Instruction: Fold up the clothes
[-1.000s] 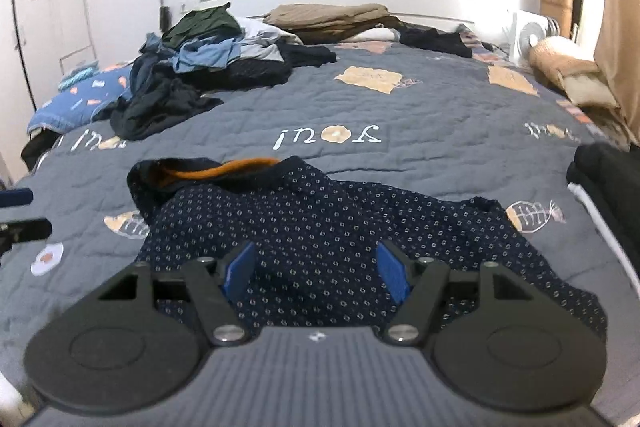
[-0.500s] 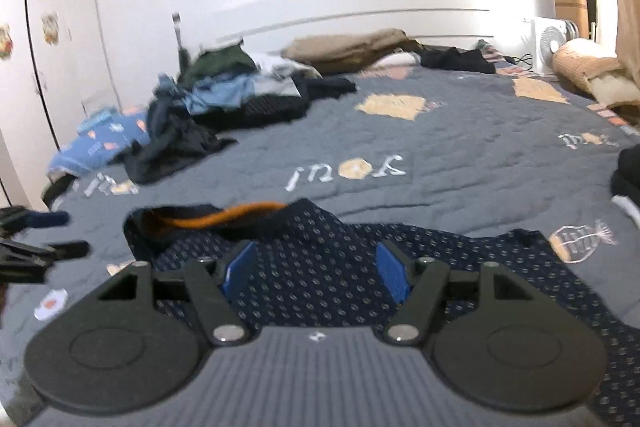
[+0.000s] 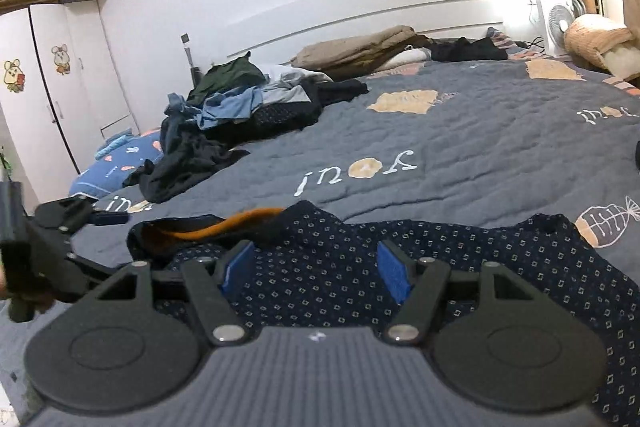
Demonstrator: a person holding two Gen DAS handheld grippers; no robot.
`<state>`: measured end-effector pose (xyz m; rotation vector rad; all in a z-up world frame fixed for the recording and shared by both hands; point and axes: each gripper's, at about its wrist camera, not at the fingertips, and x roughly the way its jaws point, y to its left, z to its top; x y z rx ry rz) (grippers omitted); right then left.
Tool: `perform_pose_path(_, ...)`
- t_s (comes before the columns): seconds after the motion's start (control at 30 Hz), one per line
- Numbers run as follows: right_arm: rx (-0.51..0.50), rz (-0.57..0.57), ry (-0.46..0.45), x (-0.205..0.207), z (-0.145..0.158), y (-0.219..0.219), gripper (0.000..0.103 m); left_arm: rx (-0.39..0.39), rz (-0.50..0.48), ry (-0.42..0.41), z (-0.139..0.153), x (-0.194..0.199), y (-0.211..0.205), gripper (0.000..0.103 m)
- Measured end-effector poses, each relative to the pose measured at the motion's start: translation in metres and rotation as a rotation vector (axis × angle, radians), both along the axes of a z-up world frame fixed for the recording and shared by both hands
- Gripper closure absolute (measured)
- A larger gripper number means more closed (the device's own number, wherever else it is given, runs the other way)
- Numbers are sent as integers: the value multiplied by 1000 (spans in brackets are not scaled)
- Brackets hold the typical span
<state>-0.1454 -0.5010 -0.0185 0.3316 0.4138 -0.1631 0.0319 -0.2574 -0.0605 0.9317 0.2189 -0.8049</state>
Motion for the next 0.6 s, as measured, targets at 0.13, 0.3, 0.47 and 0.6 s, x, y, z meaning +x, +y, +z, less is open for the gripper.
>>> perform_pose_path(0.13,-20,18,9,-5,-1,3,36,63,-21,-27,-11,5,-12,59)
perform_pose_path(0.3,-26,17,20,-9,-3,0,35,70,-9,32,-8,14,-16,96)
perform_pose_path(0.47,-23,26,-1,-10,0,-1,35,-25,-29,71,35,-2,7,97)
perform_pose_path(0.6,-41,55,-23,-11,5,5,35,-29,-106,23,68,-41,25,97)
